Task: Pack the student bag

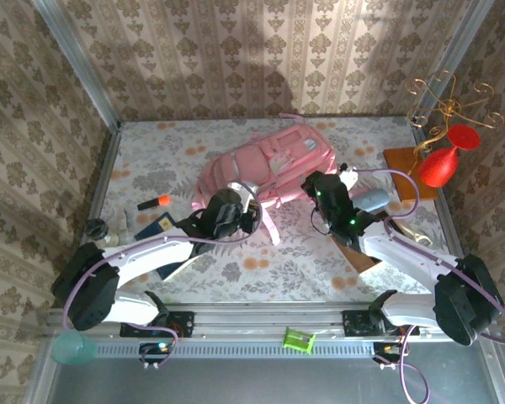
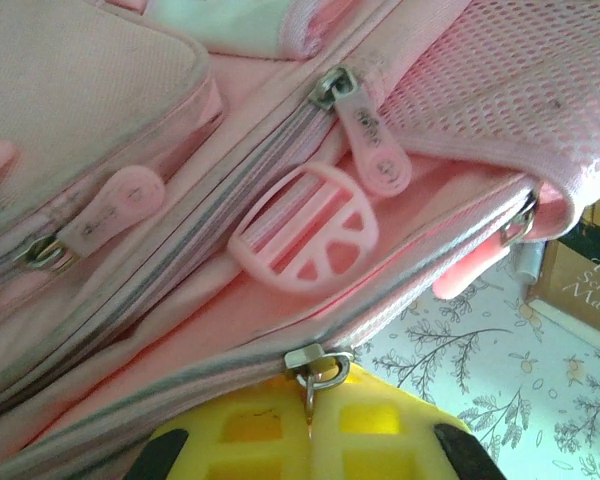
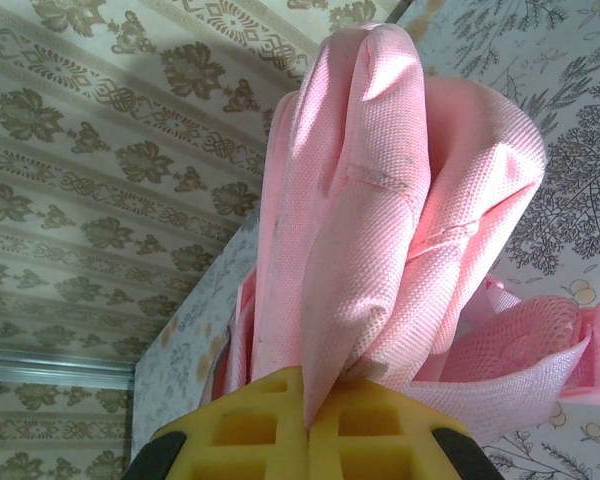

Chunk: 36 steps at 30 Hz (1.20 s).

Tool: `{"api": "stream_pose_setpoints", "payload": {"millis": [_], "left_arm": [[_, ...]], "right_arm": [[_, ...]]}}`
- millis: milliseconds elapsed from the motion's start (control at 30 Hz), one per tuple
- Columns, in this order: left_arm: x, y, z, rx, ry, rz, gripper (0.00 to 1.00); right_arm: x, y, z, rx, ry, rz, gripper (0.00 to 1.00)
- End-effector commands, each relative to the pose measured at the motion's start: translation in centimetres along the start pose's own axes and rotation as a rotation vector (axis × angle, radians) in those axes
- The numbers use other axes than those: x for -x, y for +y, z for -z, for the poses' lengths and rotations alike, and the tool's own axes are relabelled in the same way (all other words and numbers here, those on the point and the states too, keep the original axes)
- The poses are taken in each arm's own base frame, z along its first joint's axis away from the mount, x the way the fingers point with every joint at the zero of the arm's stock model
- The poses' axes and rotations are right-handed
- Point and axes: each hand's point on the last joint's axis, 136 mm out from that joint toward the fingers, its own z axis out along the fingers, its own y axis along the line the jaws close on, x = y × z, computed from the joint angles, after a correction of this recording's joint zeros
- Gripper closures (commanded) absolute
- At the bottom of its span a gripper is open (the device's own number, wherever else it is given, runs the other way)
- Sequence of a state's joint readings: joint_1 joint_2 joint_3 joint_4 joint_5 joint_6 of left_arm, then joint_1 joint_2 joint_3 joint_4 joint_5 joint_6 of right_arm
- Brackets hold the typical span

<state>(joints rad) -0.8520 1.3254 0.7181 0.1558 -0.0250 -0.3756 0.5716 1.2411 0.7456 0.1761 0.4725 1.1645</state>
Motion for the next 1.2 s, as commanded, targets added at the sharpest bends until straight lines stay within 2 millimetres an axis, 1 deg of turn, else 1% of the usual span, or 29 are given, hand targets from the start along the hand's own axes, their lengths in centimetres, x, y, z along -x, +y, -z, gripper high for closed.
{"api": "stream_pose_setpoints", "payload": {"millis": [0,133,200,233,333,367,433,500,533,567,633,667,733,767,800,833,900,967,1033,1100,1167], "left_arm": [[-1.9,2.7,1.2,0.050,0.060,0.006,1.00],[-3.8,4.9,2.0,0.079,0.105,0.035,1.00],[-4.4,5.6,2.4,0.088,0.118,0.044,1.00],[-4.6,5.9,2.7,0.092,0.121,0.048,1.00],[-5.1,6.5,3.1,0.106,0.133,0.039,1.00],[-5.1,6.4,3.1,0.098,0.132,0.036,1.00],[-4.8,5.3,2.8,0.050,0.135,0.034,1.00],[-4.3,4.1,2.2,0.011,0.132,0.026,1.00],[-4.1,3.6,1.9,-0.007,0.133,0.024,1.00],[-3.9,3.0,1.6,-0.029,0.129,0.027,1.00],[-3.5,2.4,1.2,-0.058,0.123,0.040,1.00],[-3.2,2.2,0.9,-0.065,0.117,0.047,1.00],[-2.8,1.8,0.4,-0.075,0.114,0.052,1.00],[-2.6,1.6,0.1,-0.080,0.111,0.051,1.00],[-2.5,1.3,-0.2,-0.089,0.109,0.048,1.00],[-2.4,0.9,-0.5,-0.093,0.109,0.043,1.00],[-2.2,0.5,-0.9,-0.099,0.116,0.036,1.00],[-2.2,0.0,-1.2,-0.107,0.116,0.038,1.00],[-2.1,-0.3,-1.4,-0.112,0.115,0.044,1.00],[-1.9,-0.4,-1.3,-0.113,0.109,0.044,1.00],[-1.8,-0.7,-1.3,-0.116,0.107,0.040,1.00]], "right_arm": [[2.6,1.6,-0.2,0.040,-0.074,0.022,1.00],[2.3,0.4,-1.7,0.021,-0.021,0.091,1.00],[2.2,-0.2,-2.4,0.007,0.007,0.134,1.00],[2.2,-0.8,-2.8,-0.011,0.020,0.158,1.00],[2.7,-1.7,-4.3,-0.023,0.046,0.233,1.00],[2.9,-1.9,-4.8,-0.029,0.053,0.259,1.00],[2.5,-2.6,-6.9,-0.049,0.101,0.318,1.00],[2.1,-2.9,-8.6,-0.058,0.155,0.348,1.00],[1.8,-3.2,-9.4,-0.059,0.192,0.362,0.97],[1.6,-3.3,-10.0,-0.068,0.225,0.379,0.89],[1.4,-3.6,-10.6,-0.092,0.303,0.433,0.72],[1.3,-4.0,-10.5,-0.129,0.339,0.457,0.66],[1.1,-4.0,-9.7,-0.143,0.389,0.513,0.55],[0.7,-4.0,-9.0,-0.141,0.417,0.503,0.46],[-0.1,-3.8,-8.3,-0.120,0.444,0.483,0.40],[-1.3,-3.2,-7.4,-0.074,0.471,0.456,0.36],[-4.1,-2.0,-5.5,0.006,0.533,0.387,0.30],[-7.2,-1.2,-3.9,0.053,0.595,0.317,0.26],[-9.7,-1.1,-2.6,0.059,0.628,0.248,0.24],[-11.0,-1.8,-1.9,0.043,0.639,0.177,0.23],[-11.6,-2.8,-1.4,0.015,0.616,0.136,0.22]]}}
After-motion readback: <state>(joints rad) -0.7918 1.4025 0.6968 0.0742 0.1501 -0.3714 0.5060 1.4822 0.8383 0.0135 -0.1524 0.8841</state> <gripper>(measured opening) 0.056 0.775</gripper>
